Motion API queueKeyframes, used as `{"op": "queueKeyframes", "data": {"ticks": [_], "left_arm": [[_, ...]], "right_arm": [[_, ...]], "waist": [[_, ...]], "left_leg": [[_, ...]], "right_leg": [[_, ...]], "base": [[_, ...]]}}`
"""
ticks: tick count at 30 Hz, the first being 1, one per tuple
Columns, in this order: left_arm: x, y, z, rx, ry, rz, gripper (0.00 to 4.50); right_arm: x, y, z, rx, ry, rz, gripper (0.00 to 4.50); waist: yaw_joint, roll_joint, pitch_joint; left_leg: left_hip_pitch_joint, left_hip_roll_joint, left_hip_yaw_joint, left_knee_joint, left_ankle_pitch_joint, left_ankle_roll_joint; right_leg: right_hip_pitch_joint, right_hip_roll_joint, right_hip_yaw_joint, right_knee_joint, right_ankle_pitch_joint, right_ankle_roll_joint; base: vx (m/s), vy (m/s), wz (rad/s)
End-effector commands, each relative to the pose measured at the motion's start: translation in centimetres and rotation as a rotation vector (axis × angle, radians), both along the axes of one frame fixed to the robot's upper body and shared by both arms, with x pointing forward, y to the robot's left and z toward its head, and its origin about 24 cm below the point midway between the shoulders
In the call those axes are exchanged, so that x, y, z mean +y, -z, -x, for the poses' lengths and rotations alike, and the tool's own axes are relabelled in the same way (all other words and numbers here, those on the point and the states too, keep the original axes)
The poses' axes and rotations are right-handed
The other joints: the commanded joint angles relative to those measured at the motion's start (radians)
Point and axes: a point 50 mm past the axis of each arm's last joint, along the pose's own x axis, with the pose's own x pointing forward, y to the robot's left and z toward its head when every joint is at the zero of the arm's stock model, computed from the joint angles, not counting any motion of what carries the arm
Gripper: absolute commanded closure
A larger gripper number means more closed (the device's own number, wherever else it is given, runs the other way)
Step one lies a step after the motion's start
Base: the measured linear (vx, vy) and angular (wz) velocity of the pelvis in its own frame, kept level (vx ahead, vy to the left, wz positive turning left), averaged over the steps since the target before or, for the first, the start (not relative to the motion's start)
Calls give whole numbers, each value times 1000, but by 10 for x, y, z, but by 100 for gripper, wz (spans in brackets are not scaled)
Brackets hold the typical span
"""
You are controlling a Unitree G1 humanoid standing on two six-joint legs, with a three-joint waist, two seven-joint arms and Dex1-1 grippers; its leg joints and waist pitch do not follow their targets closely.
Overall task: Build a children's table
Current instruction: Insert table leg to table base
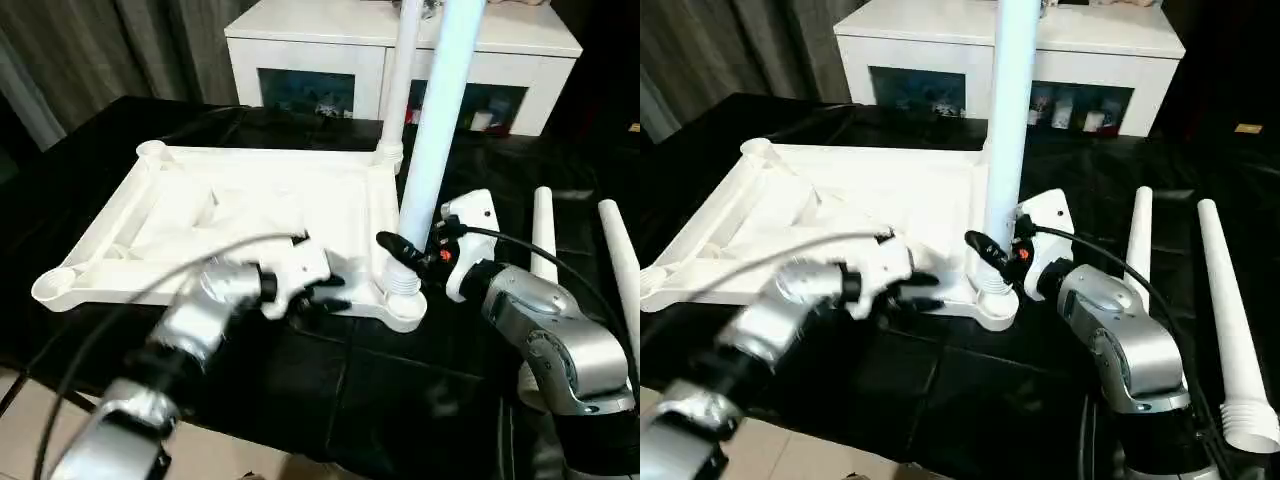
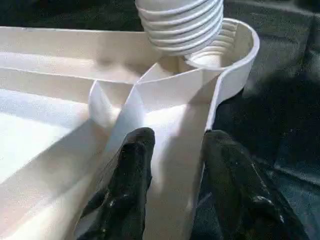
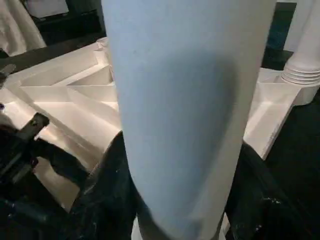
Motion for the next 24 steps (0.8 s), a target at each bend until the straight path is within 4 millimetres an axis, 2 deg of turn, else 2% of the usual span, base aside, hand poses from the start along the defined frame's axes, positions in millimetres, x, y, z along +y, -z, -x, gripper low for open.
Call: {"op": "queueKeyframes", "data": {"ticks": [1, 3, 4, 7, 11, 12, 15, 17, 19, 22, 23, 24], "left_arm": [[3, 2, 0, 21, 28, -33, 259], [4, 4, 1, 50, 55, -45, 296], [5, 6, 2, 64, 74, -57, 299], [5, 9, 3, 75, 87, -70, 323], [5, 12, 3, 84, 81, -82, 350], [5, 13, 2, 83, 78, -85, 369], [7, 15, 2, 98, 79, -100, 379], [9, 18, 3, 113, 99, -128, 407], [11, 20, 5, 123, 113, -151, 416], [17, 28, 11, 155, 166, -236, 440], [18, 30, 12, 146, 176, -257, 444], [18, 32, 12, 143, 178, -265, 447]], "right_arm": [[1, -6, 3, -28, -19, -11, 263], [0, -6, 4, -25, -20, -9, 263], [-1, -6, 5, -25, -18, -5, 263], [-2, -6, 6, -25, -16, -4, 263], [-3, -6, 7, -26, -11, -2, 263], [-3, -5, 7, -26, -9, -1, 263], [-3, -6, 7, -26, -11, 0, 263], [-3, -6, 7, -26, -12, 1, 263], [-3, -6, 7, -26, -13, 2, 263], [-3, -6, 7, -26, -15, 5, 263], [-3, -6, 7, -26, -16, 6, 263], [-3, -6, 7, -26, -16, 7, 263]], "waist": [[-1, -1, -69], [-1, 3, -68], [-1, 6, -68], [-2, 6, -67], [-4, 6, -70], [-4, 7, -70], [-4, 7, -70], [-4, 7, -69], [-5, 8, -69], [-11, 8, -69], [-16, 4, -66], [-19, 5, -64]], "left_leg": [[0, 22, -5, -74, -213, 5], [1, 22, -5, -75, -228, 0], [1, 22, -6, -75, -231, -2], [2, 23, -7, -76, -250, -6], [0, 22, -7, -73, -219, 4], [1, 22, -5, -73, -217, 7], [1, 22, -5, -74, -224, 6], [1, 22, -6, -74, -227, 4], [1, 23, -7, -75, -231, 2], [-1, 23, -8, -77, -228, 3], [-2, 22, -7, -77, -240, 4], [-3, 21, -8, -78, -253, 5]], "right_leg": [[59, -40, 39, -61, -161, -226], [59, -42, 39, -64, -182, -228], [59, -42, 39, -64, -188, -228], [60, -42, 39, -65, -204, -227], [62, -42, 39, -61, -165, -233], [61, -41, 39, -62, -167, -235], [61, -41, 39, -65, -191, -230], [62, -42, 39, -65, -201, -227], [62, -43, 39, -66, -205, -225], [62, -42, 39, -64, -194, -227], [62, -42, 39, -67, -207, -227], [63, -43, 38, -69, -241, -220]], "base": [[0, 0, 0], [0, 0, 0], [0, 0, 0], [0, 0, 0], [0, 0, 0], [0, 0, 0], [0, 0, 0], [0, 0, 0], [0, 0, 0], [0, 0, 0], [0, 0, 0], [0, 0, 0]]}}
